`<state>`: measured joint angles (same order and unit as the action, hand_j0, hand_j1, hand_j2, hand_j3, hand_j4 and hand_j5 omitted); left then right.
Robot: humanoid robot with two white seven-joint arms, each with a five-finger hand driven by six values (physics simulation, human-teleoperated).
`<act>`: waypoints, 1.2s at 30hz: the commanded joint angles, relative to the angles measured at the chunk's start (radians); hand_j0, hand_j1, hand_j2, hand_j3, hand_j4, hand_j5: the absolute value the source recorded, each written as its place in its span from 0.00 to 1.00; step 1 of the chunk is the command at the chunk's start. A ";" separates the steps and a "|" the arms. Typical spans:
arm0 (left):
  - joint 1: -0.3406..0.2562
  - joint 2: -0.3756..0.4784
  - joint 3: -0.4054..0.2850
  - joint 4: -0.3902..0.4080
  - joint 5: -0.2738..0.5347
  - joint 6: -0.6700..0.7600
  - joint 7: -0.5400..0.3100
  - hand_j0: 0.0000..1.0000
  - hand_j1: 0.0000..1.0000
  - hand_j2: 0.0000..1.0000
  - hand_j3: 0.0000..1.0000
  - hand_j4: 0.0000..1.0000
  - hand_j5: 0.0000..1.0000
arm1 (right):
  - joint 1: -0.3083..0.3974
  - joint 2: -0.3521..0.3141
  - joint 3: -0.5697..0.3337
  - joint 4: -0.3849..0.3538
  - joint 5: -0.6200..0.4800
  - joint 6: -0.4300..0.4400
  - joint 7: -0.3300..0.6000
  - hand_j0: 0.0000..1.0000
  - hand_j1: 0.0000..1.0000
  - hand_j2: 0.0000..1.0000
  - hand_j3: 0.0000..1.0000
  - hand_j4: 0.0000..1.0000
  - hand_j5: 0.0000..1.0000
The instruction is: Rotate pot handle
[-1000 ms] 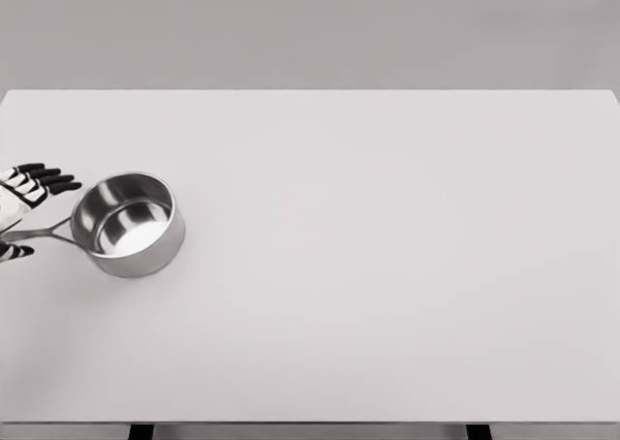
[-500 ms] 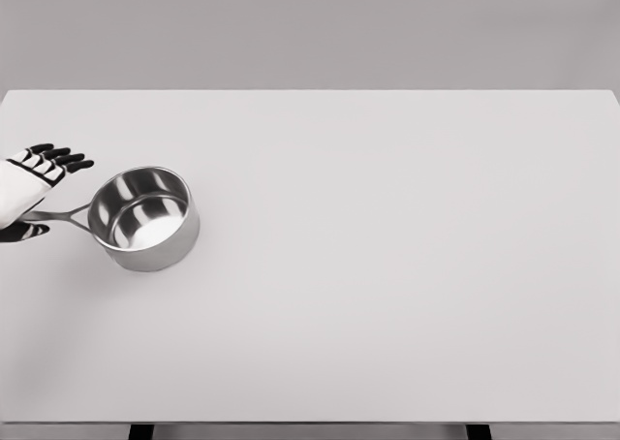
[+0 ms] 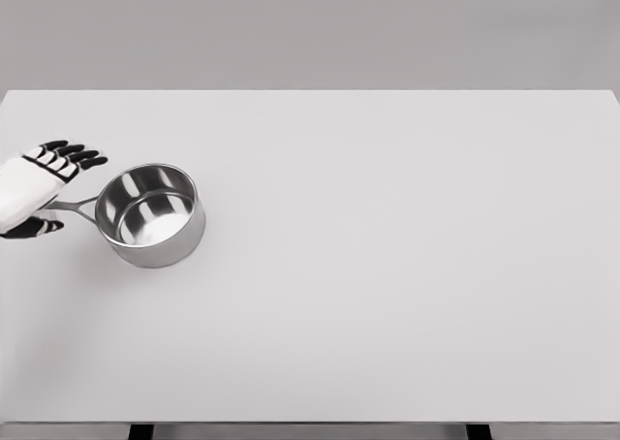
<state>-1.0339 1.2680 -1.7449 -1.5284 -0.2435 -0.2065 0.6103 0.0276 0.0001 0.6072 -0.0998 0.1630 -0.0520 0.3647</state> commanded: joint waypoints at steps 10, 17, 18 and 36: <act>-0.086 0.157 0.024 -0.041 0.024 -0.404 -0.190 1.00 1.00 1.00 1.00 1.00 1.00 | 0.000 0.000 0.000 0.000 0.000 0.000 0.000 1.00 1.00 1.00 1.00 1.00 1.00; -0.095 -0.117 0.258 0.293 0.309 -0.404 -0.716 1.00 1.00 1.00 1.00 1.00 1.00 | 0.000 0.000 0.000 0.000 0.000 0.000 0.000 1.00 1.00 1.00 1.00 1.00 1.00; -0.095 -0.142 0.265 0.353 0.309 -0.404 -0.716 1.00 1.00 1.00 1.00 1.00 1.00 | 0.002 0.000 0.000 0.000 0.000 0.000 0.000 1.00 1.00 1.00 1.00 1.00 1.00; -0.086 -0.271 0.355 0.534 0.264 -0.404 -0.712 1.00 1.00 1.00 1.00 1.00 1.00 | 0.000 0.000 0.000 0.000 0.000 0.000 0.000 1.00 1.00 1.00 1.00 1.00 1.00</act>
<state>-1.1167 1.0324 -1.4062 -1.0369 0.0369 -0.6115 -0.1050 0.0276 0.0001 0.6072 -0.0998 0.1631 -0.0520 0.3647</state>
